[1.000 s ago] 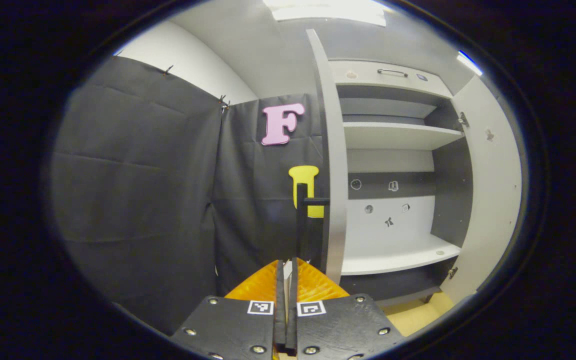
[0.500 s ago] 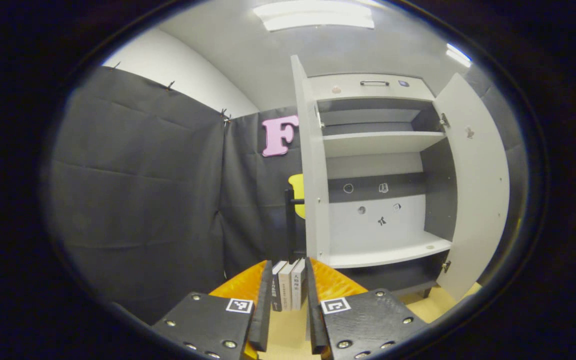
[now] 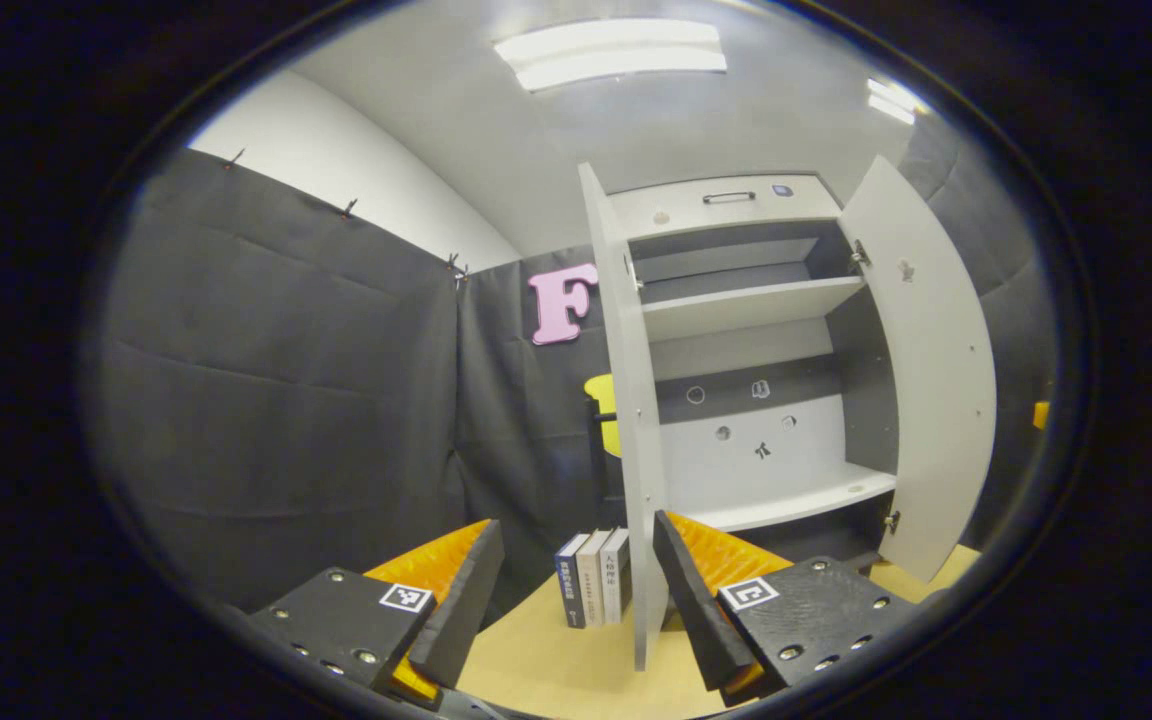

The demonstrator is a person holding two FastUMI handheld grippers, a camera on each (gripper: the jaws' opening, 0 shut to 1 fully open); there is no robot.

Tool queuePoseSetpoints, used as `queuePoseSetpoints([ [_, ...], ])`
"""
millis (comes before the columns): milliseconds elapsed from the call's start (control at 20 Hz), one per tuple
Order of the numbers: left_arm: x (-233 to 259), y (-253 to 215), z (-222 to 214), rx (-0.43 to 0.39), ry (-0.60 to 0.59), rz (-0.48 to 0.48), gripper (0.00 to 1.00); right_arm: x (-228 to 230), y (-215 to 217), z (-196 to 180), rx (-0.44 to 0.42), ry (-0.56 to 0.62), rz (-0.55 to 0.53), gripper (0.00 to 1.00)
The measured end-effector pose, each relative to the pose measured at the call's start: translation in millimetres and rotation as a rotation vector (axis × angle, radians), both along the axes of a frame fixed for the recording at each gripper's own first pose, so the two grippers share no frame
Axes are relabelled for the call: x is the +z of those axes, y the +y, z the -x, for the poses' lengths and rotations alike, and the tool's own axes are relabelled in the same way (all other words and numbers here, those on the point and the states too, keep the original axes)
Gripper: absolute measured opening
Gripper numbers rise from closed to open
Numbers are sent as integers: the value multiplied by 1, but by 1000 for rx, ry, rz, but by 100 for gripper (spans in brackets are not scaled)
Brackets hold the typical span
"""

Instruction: Open the right door of the double-door shoe cabinet with the right hand, and open the left door with the left hand.

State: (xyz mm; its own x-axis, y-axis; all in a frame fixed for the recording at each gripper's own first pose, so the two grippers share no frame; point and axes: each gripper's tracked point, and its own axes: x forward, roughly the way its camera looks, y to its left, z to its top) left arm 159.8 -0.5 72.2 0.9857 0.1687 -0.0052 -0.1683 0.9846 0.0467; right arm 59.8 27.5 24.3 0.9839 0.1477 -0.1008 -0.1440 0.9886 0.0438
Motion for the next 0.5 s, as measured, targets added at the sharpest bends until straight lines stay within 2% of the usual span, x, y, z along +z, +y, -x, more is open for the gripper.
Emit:
queuePoseSetpoints([
  [500,-9,9,31,-14,12,-3,88,25,18,42,-37,-26,-1,98],
])
